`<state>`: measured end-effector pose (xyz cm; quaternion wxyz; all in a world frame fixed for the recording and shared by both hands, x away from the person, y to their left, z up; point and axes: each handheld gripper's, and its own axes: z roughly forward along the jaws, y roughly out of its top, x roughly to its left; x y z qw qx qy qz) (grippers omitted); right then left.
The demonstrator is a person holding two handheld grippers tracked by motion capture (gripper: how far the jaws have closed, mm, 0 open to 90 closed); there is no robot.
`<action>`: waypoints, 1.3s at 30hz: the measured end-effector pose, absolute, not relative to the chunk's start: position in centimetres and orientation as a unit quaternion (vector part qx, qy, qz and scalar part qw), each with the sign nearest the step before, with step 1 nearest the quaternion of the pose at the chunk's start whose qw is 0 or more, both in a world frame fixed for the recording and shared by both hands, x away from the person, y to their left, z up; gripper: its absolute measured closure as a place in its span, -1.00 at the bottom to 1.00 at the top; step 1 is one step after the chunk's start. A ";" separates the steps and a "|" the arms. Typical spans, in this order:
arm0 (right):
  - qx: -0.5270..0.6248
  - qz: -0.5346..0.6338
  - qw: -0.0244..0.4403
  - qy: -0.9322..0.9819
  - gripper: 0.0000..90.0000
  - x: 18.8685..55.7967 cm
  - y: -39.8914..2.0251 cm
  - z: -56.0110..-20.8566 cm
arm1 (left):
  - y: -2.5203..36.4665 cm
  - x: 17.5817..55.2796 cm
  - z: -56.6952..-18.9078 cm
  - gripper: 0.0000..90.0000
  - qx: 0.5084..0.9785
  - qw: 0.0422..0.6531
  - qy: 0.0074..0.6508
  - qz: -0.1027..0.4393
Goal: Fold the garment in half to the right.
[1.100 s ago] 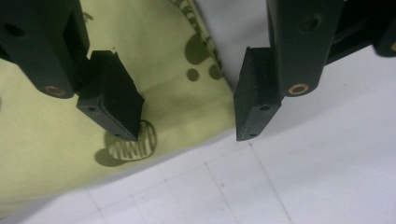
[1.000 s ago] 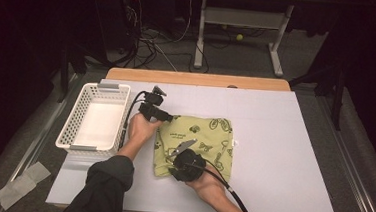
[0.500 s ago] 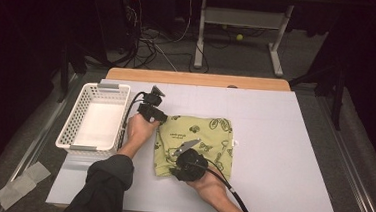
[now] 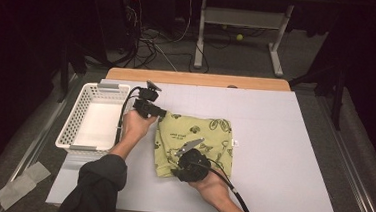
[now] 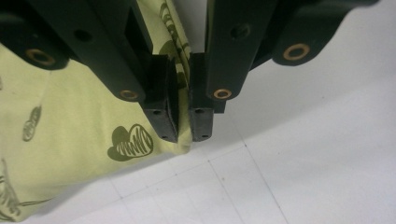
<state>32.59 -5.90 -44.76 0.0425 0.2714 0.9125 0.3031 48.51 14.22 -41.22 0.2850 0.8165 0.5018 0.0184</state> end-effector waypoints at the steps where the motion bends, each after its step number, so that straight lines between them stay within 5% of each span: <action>1: 0.271 0.304 0.042 0.912 0.60 32.6 -5.9 -44.7 | 14.2 48.4 -40.9 0.77 0.819 0.285 0.498 0.019; 39: 0.265 0.320 0.032 0.909 0.60 32.6 -5.0 -42.8 | 15.8 48.2 -37.7 0.78 0.812 0.324 0.484 0.027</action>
